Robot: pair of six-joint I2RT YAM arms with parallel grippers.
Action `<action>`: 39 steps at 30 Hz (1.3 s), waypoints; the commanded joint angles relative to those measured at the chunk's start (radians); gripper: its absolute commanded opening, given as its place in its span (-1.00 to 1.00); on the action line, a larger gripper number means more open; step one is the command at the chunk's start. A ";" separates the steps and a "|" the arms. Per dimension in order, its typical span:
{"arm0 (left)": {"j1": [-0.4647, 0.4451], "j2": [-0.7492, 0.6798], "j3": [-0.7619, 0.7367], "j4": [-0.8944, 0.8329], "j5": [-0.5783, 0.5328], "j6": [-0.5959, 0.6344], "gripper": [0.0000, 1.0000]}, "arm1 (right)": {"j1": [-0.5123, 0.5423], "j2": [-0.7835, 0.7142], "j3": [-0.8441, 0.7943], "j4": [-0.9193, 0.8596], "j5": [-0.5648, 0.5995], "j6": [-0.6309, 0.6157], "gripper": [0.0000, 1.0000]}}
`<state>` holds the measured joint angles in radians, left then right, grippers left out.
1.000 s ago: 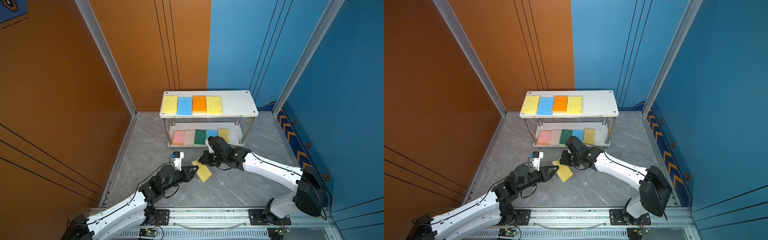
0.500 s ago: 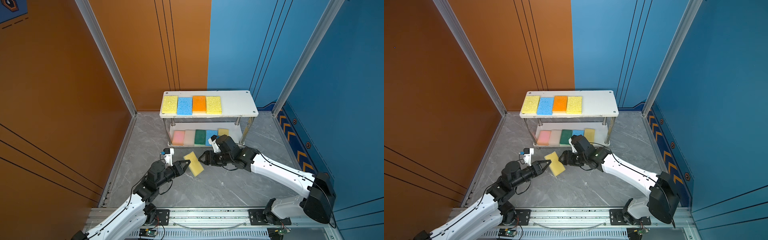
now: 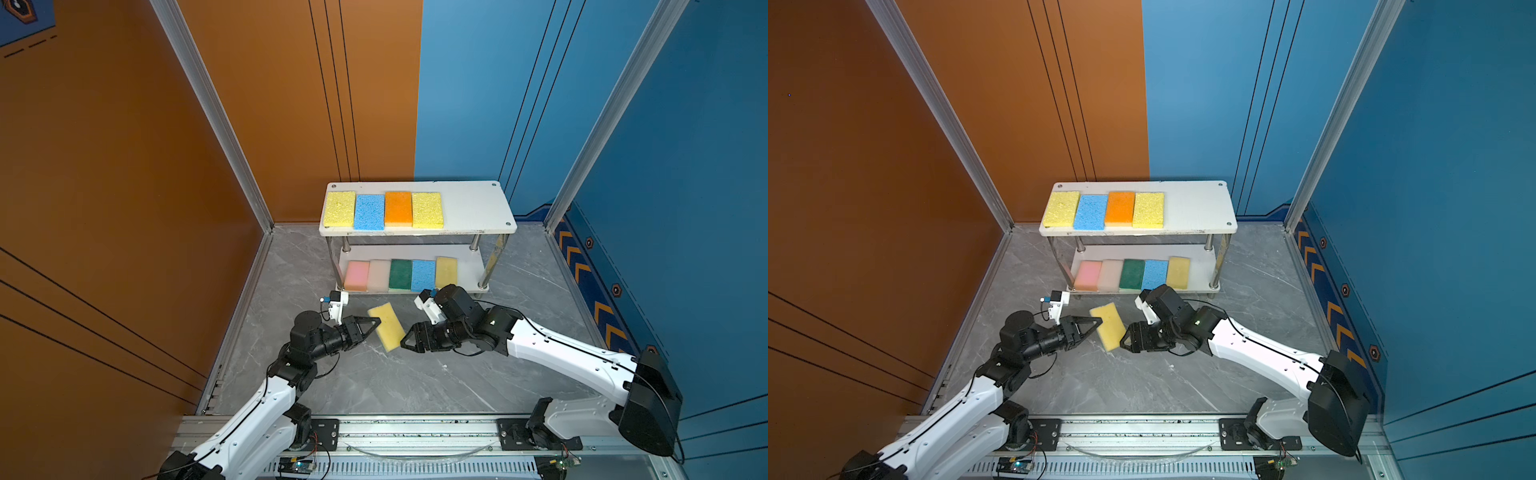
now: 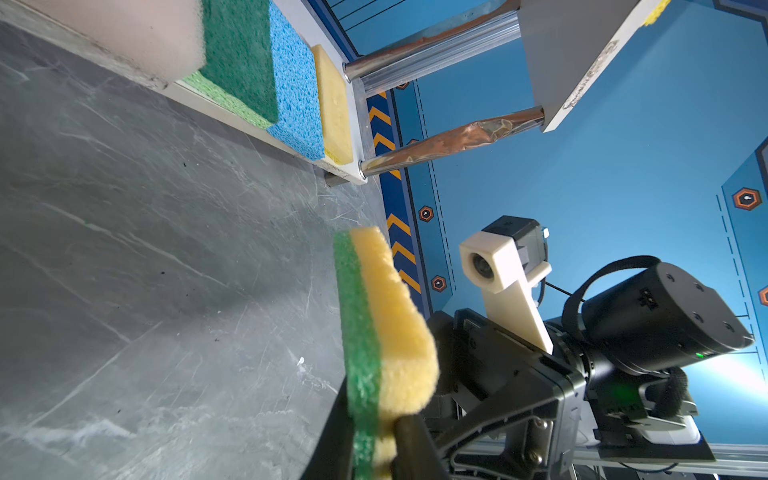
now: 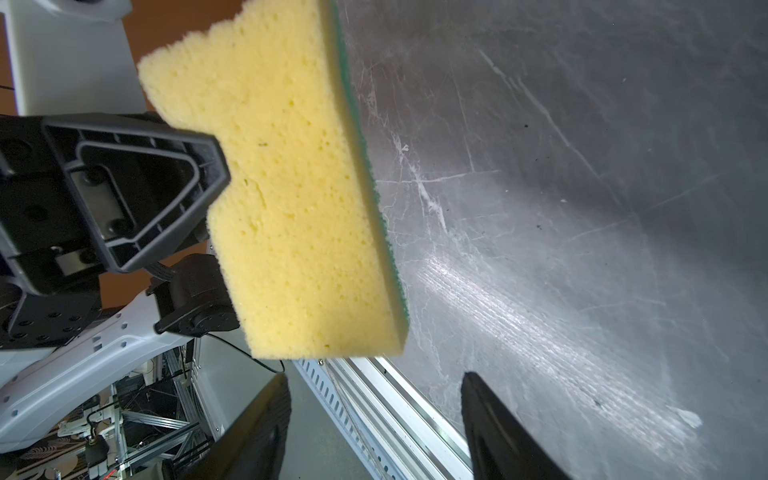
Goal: Place and organize the cleaning sponges onto the shelf
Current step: 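Lift the sponge upright while the left gripper steadies its side, then carry the sponge up to the upper tier while the left gripper withdraws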
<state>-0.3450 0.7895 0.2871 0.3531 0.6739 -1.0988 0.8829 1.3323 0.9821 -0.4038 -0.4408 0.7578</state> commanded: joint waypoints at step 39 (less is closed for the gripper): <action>0.060 -0.058 0.001 0.032 0.047 -0.034 -0.51 | -0.004 0.005 -0.039 0.155 -0.041 0.068 -1.00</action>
<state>-0.3004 0.7429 0.2871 0.3592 0.7063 -1.1320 0.8825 1.3392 0.9497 -0.2588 -0.4793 0.8322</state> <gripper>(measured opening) 0.233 0.037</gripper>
